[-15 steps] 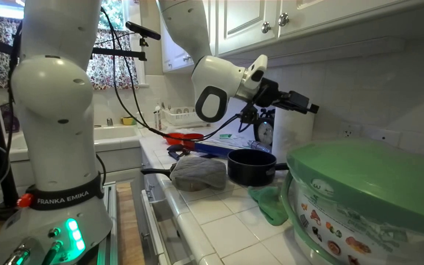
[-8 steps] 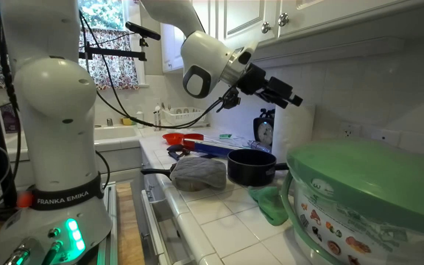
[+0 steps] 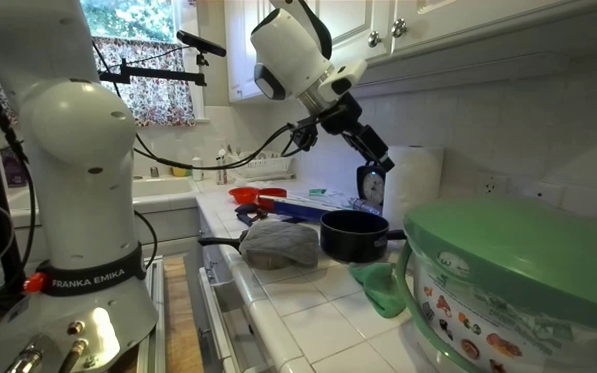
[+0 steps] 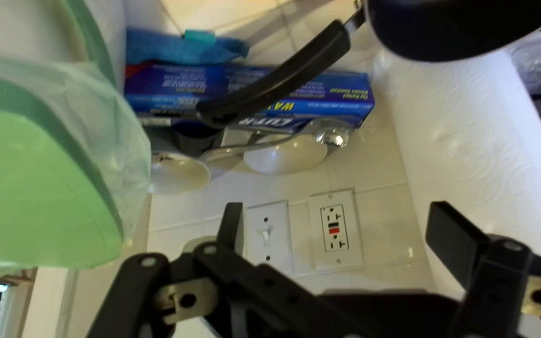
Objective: Turn the overhead lights off
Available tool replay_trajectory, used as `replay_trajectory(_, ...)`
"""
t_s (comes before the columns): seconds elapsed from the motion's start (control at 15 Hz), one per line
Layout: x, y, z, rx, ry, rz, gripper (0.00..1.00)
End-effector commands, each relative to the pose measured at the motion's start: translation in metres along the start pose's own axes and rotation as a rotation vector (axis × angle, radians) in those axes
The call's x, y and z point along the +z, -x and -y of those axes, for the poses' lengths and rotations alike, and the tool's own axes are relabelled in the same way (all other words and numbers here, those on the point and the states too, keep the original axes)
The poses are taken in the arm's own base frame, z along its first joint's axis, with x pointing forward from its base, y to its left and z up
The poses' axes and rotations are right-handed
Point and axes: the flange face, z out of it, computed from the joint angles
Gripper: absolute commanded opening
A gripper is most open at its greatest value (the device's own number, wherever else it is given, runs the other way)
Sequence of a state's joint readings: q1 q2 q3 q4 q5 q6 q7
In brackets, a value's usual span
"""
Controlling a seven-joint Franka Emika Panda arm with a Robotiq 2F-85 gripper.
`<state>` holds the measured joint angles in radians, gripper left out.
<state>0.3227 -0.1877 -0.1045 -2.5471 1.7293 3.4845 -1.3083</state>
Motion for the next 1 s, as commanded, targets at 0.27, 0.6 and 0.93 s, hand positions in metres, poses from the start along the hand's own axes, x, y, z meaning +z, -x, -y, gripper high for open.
replay_trajectory(0.27,0.006,0.048,0.018,0.045,-0.090,0.136,1.00)
replay_trajectory(0.6,0.008,0.054,0.021,0.048,-0.096,0.152,1.00)
replay_trajectory(0.93,0.008,0.053,0.021,0.050,-0.095,0.152,1.00)
